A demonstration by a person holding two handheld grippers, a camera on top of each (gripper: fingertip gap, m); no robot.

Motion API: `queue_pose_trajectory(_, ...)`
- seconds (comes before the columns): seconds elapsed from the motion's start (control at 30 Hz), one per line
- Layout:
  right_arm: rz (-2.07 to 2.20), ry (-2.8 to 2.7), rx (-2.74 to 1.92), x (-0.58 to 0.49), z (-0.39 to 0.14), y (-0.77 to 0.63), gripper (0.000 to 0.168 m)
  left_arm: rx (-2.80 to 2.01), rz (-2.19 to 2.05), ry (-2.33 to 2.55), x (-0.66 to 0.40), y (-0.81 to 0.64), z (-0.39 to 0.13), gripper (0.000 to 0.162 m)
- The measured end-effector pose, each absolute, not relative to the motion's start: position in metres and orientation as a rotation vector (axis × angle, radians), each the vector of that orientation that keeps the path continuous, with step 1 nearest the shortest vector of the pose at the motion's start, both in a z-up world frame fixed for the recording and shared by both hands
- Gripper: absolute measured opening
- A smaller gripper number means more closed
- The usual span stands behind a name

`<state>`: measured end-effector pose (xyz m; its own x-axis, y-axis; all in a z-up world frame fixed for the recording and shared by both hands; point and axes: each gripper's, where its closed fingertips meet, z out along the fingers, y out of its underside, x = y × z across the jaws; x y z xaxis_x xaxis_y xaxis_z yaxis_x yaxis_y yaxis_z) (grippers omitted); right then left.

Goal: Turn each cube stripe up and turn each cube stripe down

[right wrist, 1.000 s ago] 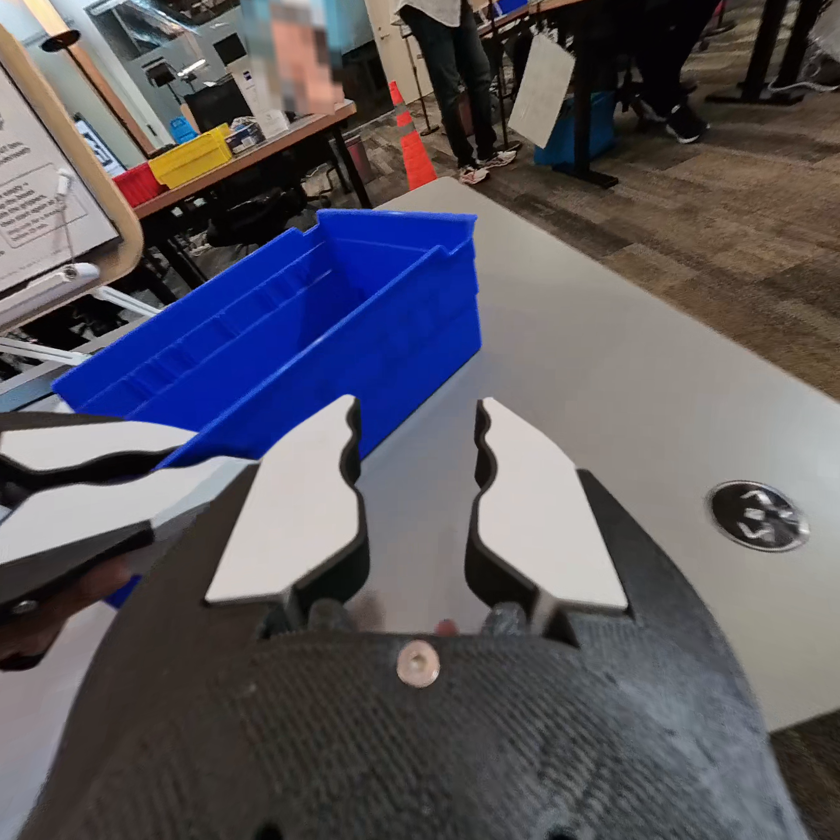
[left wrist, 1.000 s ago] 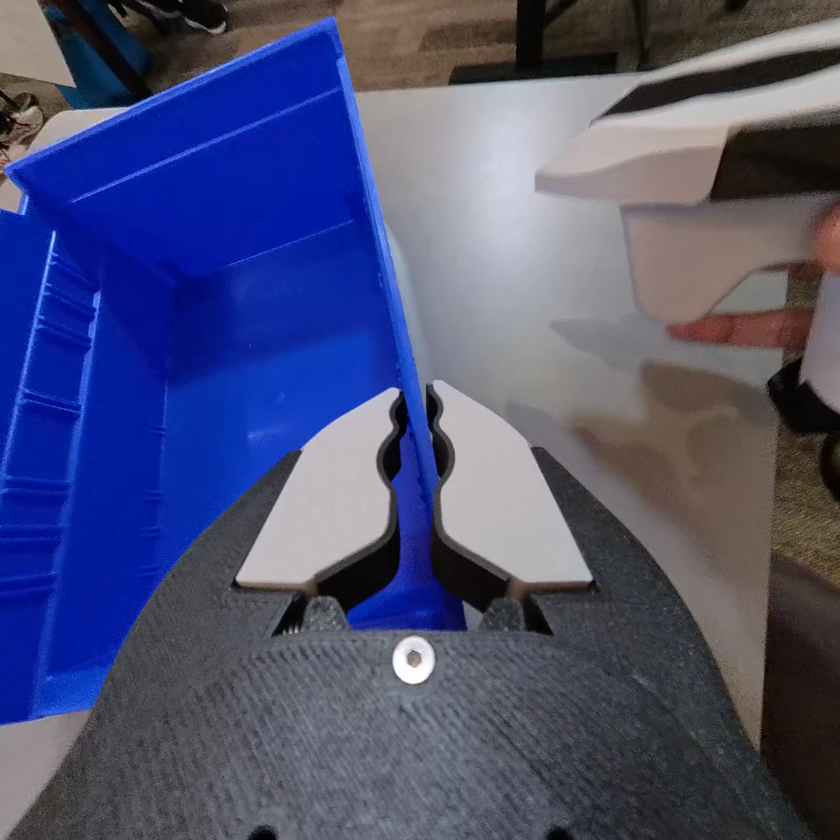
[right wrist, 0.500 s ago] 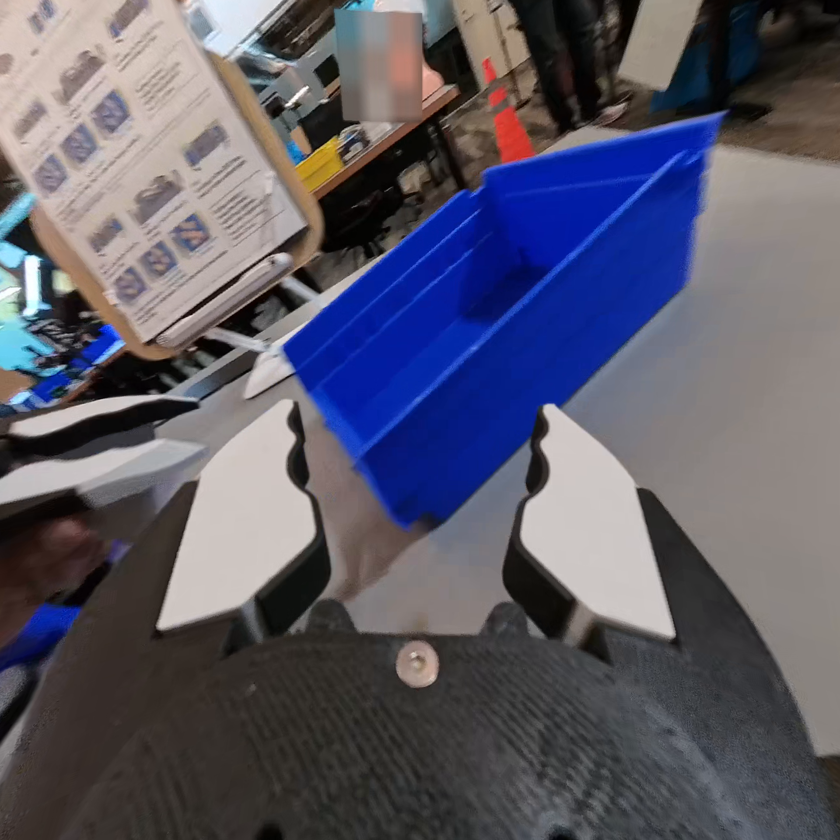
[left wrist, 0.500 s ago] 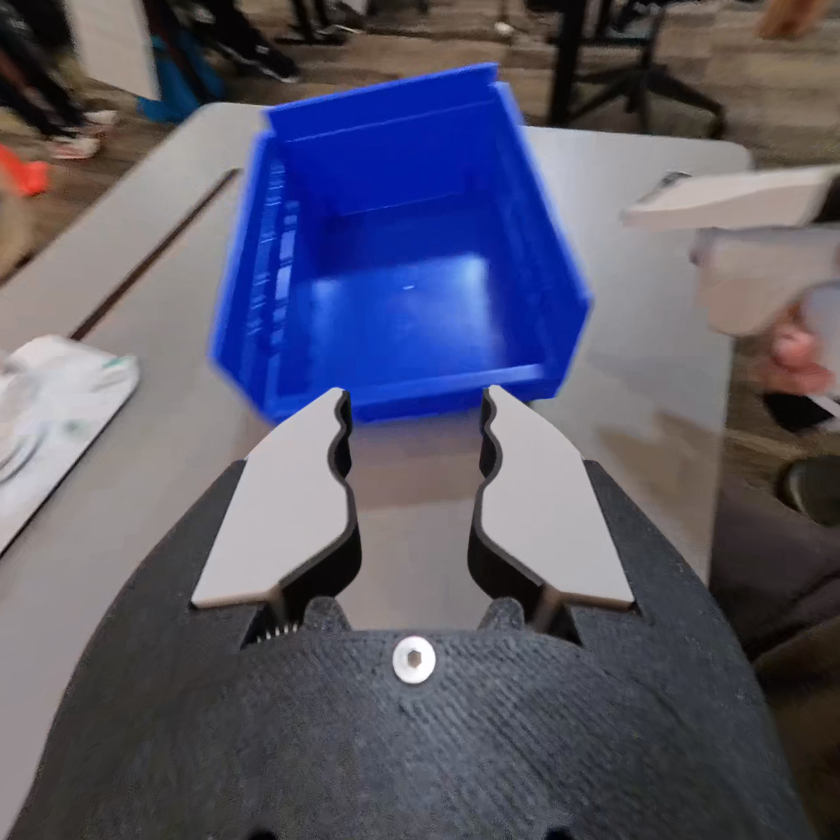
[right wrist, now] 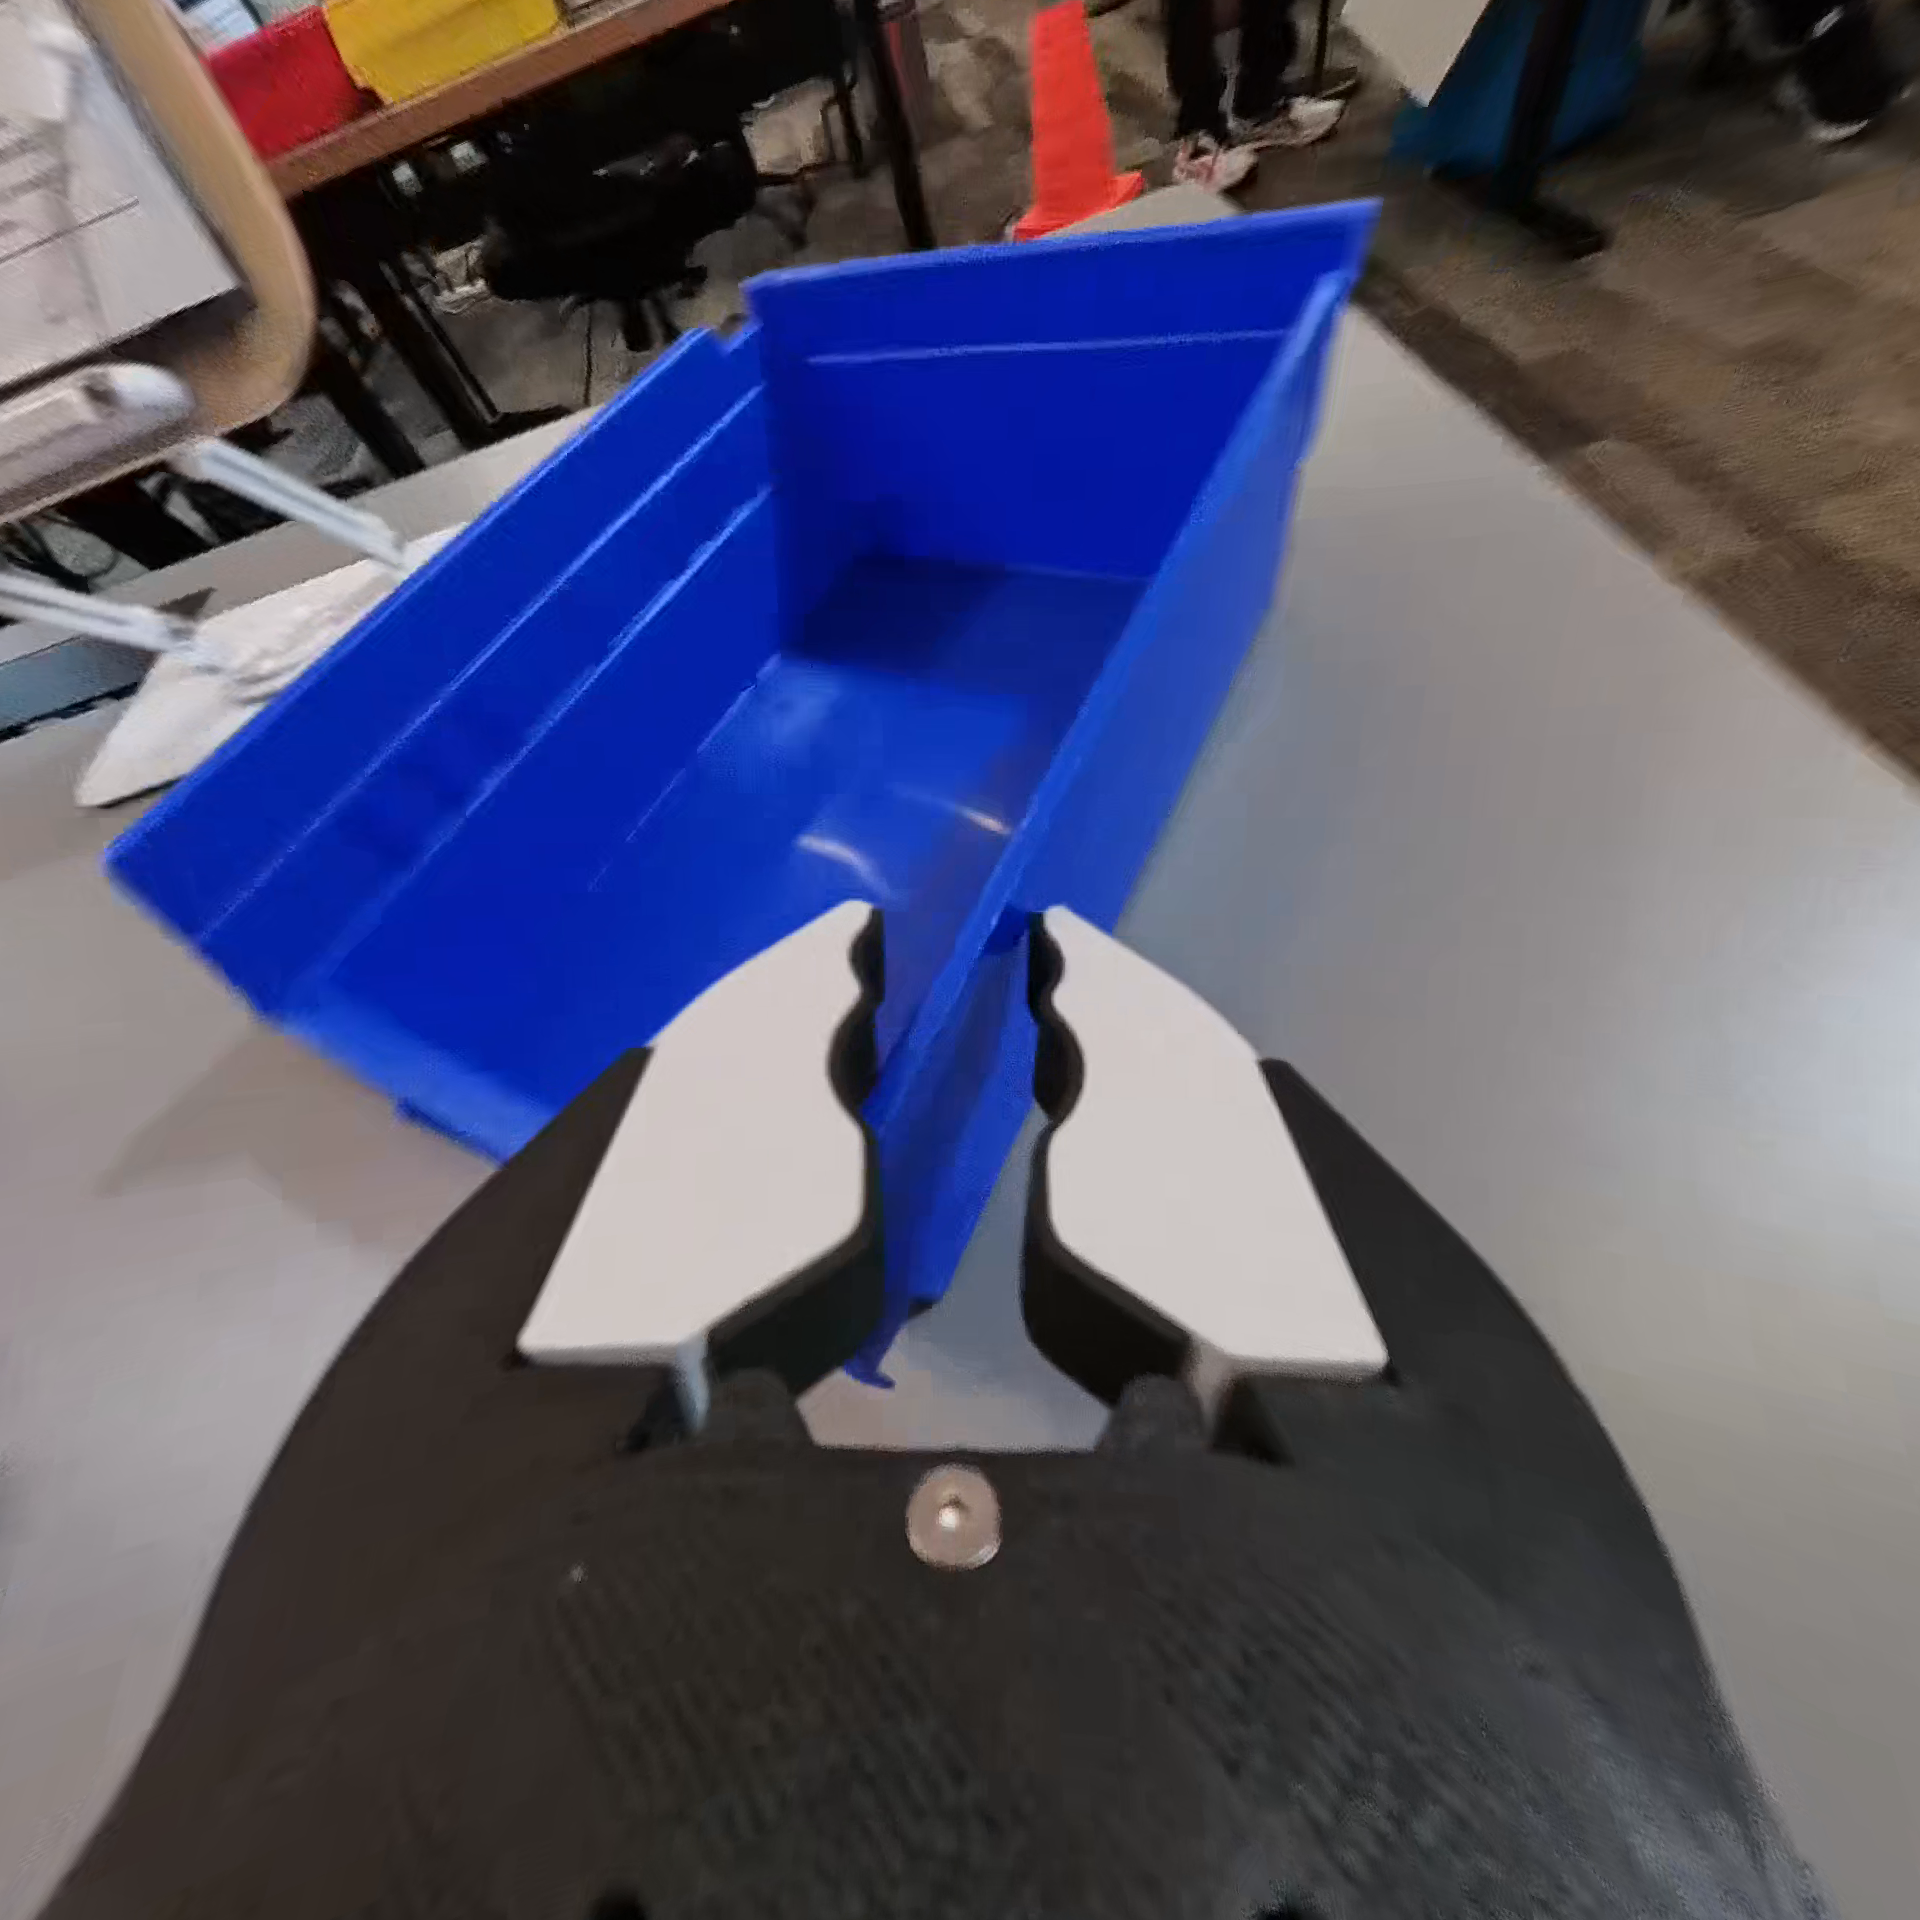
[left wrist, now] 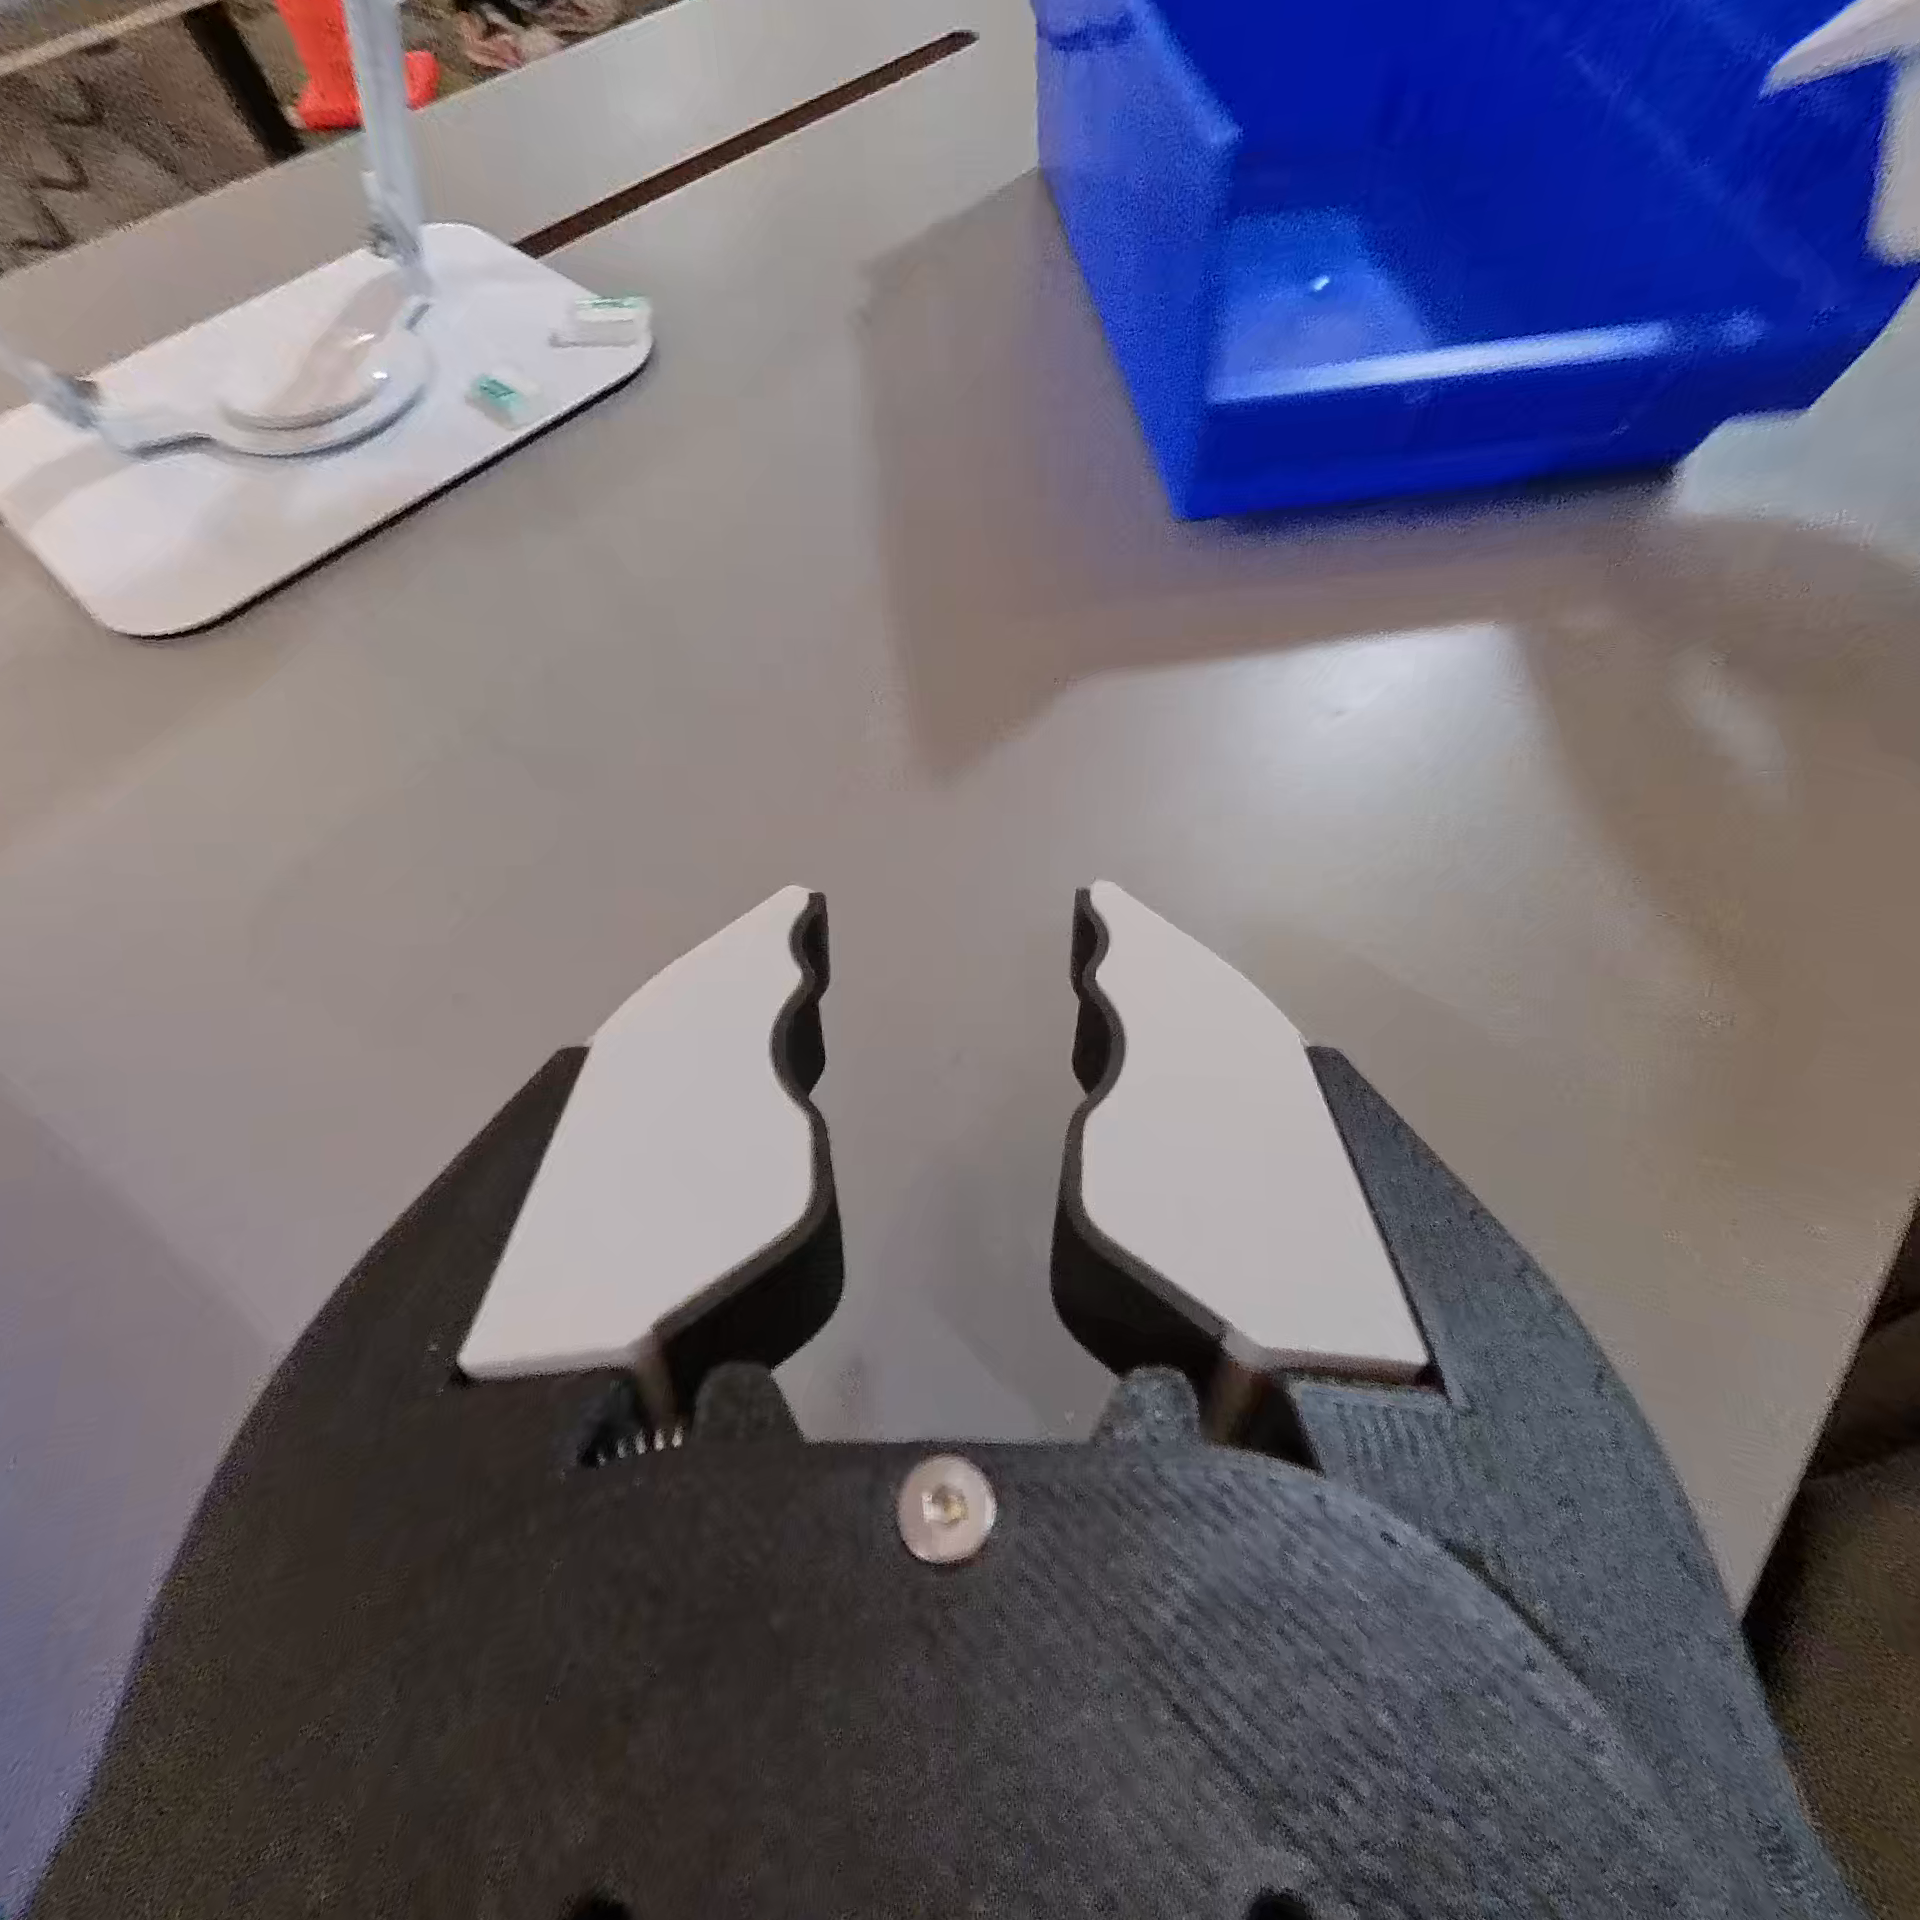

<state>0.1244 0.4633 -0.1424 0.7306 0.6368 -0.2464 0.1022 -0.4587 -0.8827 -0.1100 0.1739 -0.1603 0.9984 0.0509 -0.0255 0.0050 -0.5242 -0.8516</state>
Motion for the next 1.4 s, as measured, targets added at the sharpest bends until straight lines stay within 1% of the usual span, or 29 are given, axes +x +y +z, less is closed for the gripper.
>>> queue_pose_trajectory(0.07, 0.676, -0.549, -1.979, 0.145, -0.143, 0.49, 0.017, -2.132, 0.099, -0.049, -0.116, 0.168, -0.165, 0.045)
queue_pose_trajectory(0.13, 0.561, -0.558, -1.974, 0.167, -0.143, 0.514, 0.005, -2.128, 0.076, -0.074, -0.117, 0.167, -0.167, 0.045)
queue_pose_trajectory(0.17, 0.535, -0.574, -1.974, 0.175, -0.144, 0.521, 0.004, -2.128, 0.057, -0.091, -0.117, 0.166, -0.168, 0.044)
queue_pose_trajectory(0.27, 0.635, -0.594, -2.013, 0.184, -0.145, 0.53, 0.004, -2.132, 0.014, -0.133, -0.12, 0.161, -0.171, 0.044)
queue_pose_trajectory(0.43, 0.624, -0.585, -1.996, 0.196, -0.144, 0.547, 0.005, -2.121, -0.013, -0.226, -0.135, 0.155, -0.171, 0.042)
queue_pose_trajectory(0.47, 0.615, -0.567, -1.994, 0.199, -0.144, 0.548, 0.006, -2.111, -0.023, -0.245, -0.138, 0.155, -0.17, 0.042)
queue_pose_trajectory(0.5, 0.613, -0.53, -1.998, 0.201, -0.143, 0.548, 0.016, -2.102, -0.025, -0.264, -0.14, 0.153, -0.169, 0.042)
queue_pose_trajectory(0.53, 0.628, -0.483, -2.002, 0.204, -0.139, 0.547, 0.038, -2.091, -0.023, -0.281, -0.143, 0.152, -0.167, 0.042)
queue_pose_trajectory(0.57, 0.66, -0.424, -1.999, 0.209, -0.132, 0.544, 0.053, -2.075, -0.022, -0.297, -0.145, 0.15, -0.164, 0.042)
queue_pose_trajectory(0.6, 0.704, -0.353, -1.963, 0.215, -0.118, 0.54, 0.06, -2.052, -0.021, -0.31, -0.145, 0.148, -0.16, 0.042)
queue_pose_trajectory(0.67, 0.808, -0.203, -1.785, 0.229, -0.075, 0.527, 0.06, -1.964, -0.008, -0.335, -0.146, 0.143, -0.144, 0.043)
queue_pose_trajectory(0.77, 0.861, -0.172, -1.518, 0.227, -0.023, 0.485, 0.053, -1.579, 0.171, -0.507, -0.17, 0.117, -0.084, 0.041)
queue_pose_trajectory(0.83, 0.909, -0.242, -1.472, 0.194, -0.014, 0.447, 0.054, -1.379, 0.306, -0.628, -0.191, 0.083, -0.057, 0.041)
queue_pose_trajectory(0.93, 1.212, -0.347, -1.398, 0.112, 0.0, 0.381, 0.056, -1.351, 0.477, -0.712, -0.223, 0.053, -0.052, 0.043)
queue_pose_trajectory(1.03, 1.337, -0.585, -1.432, 0.034, -0.021, 0.315, 0.053, -1.443, 0.607, -0.759, -0.255, 0.036, -0.068, 0.056)
queue_pose_trajectory(1.13, 1.367, -0.791, -1.495, -0.009, -0.058, 0.266, 0.05, -1.608, 0.495, -0.788, -0.268, 0.042, -0.1, 0.055)
queue_pose_trajectory(1.2, 1.394, -0.867, -1.529, -0.018, -0.072, 0.251, 0.049, -1.692, 0.419, -0.86, -0.274, 0.042, -0.121, 0.054)
queue_pose_trajectory(1.23, 1.413, -0.883, -1.533, -0.019, -0.075, 0.249, 0.049, -1.705, 0.39, -0.9, -0.278, 0.04, -0.128, 0.052)
queue_pose_trajectory(1.27, 1.424, -0.888, -1.541, -0.018, -0.076, 0.251, 0.049, -1.707, 0.356, -0.933, -0.281, 0.038, -0.133, 0.046)
queue_pose_trajectory(1.3, 1.419, -0.875, -1.556, -0.017, -0.077, 0.257, 0.051, -1.709, 0.31, -0.96, -0.282, 0.037, -0.138, 0.032)
queue_pose_trajectory(1.33, 1.4, -0.852, -1.57, -0.014, -0.079, 0.267, 0.053, -1.708, 0.244, -0.97, -0.282, 0.037, -0.141, 0.023)
queue_pose_trajectory(1.4, 1.325, -0.79, -1.605, -0.01, -0.084, 0.289, 0.054, -1.728, 0.2, -0.983, -0.282, 0.033, -0.141, 0.021)
